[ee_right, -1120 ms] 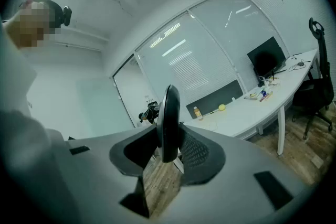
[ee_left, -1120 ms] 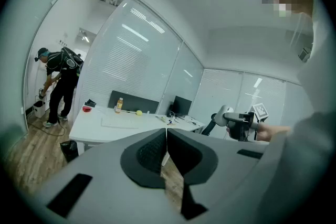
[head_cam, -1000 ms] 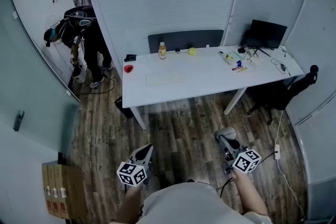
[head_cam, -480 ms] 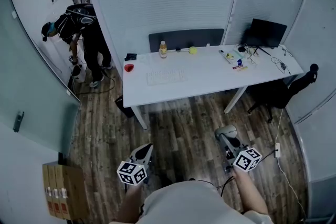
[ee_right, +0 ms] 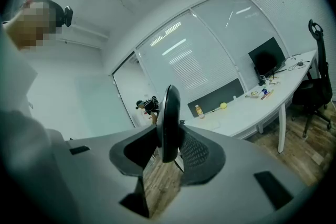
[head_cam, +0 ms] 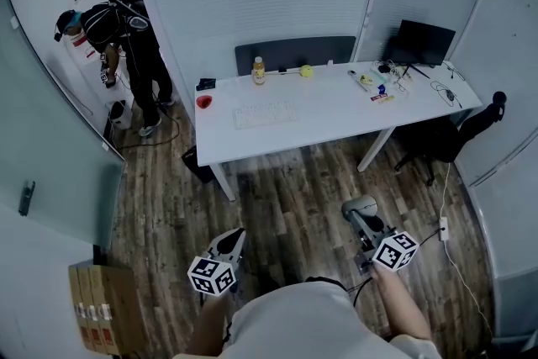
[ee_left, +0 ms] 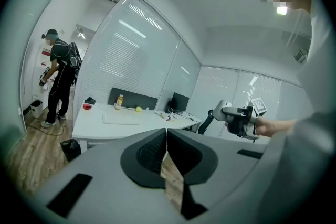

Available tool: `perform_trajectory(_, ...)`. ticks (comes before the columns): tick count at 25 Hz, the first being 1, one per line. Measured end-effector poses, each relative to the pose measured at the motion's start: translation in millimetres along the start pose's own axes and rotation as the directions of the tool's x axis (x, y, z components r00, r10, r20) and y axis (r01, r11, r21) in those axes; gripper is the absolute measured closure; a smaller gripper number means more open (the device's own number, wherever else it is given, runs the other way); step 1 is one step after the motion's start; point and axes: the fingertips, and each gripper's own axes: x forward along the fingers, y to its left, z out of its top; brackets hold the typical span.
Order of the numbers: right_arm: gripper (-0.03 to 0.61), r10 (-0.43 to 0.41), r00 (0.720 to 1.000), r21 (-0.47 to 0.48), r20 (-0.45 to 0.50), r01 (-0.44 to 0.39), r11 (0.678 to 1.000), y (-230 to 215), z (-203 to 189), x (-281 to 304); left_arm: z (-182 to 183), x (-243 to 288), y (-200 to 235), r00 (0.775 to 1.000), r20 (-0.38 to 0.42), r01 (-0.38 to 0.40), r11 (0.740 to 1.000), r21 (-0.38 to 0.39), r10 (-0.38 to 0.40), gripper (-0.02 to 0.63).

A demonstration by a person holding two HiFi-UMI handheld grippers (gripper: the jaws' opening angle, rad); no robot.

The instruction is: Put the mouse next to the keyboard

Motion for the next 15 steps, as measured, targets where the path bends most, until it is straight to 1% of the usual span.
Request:
perform_trajectory(8, 0.437, -0.017, 1.000, -0.005, 0.006, 0.017, 1.000, 24.4, -12.1, 4.6, -7.6, -12.9, 16.1, 0.999, -0.019, 0.027, 1.000, 0.004, -0.027, 0.592)
perform_trajectory(12, 0.437, -0.024, 1.000, -0.015, -0.002, 0.024, 1.000, 27.7, -17.9, 5.1, -11.7, -13.4, 20.4, 0.999, -0.036, 0.035, 0.999, 0.007, -0.035, 0.592)
perform_trajectory(15, 0.437, -0.029, 1.000, -0.006, -0.003, 0.029, 1.000, 28.2, -19.7, 5.9, -13.6, -11.7, 23.6, 0.999, -0.034, 0.036, 0.999, -0.007, -0.036, 0.592)
